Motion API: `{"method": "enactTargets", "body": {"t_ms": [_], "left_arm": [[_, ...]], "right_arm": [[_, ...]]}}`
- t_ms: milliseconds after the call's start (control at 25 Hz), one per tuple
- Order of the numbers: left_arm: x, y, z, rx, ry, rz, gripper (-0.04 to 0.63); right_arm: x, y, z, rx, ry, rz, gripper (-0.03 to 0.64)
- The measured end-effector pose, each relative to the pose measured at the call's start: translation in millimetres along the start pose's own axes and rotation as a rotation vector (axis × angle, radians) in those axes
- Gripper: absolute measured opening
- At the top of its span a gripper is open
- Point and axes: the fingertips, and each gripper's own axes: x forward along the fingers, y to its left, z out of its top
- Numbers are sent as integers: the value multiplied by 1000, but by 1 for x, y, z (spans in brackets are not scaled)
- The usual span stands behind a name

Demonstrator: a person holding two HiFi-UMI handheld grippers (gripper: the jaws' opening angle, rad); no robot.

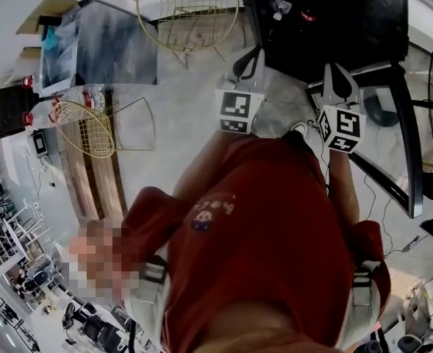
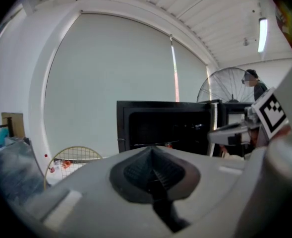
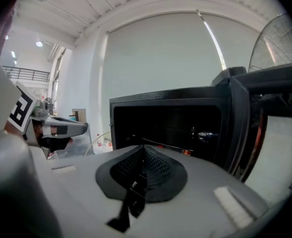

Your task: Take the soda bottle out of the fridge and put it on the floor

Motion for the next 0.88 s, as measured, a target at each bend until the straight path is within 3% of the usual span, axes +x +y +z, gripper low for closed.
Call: {"method": "enactTargets", "body": {"t_ms": [160, 600, 880], "left_arm": [[-3, 9, -1, 14, 0, -18, 0], [0, 6, 3, 15, -17, -55, 0], [-3, 2, 4, 19, -22, -54, 0]], "right_arm": [[3, 9, -1, 38, -12, -46, 0], [5, 19, -3, 21, -4, -43, 9], [3, 20, -5, 34, -10, -32, 88]]}}
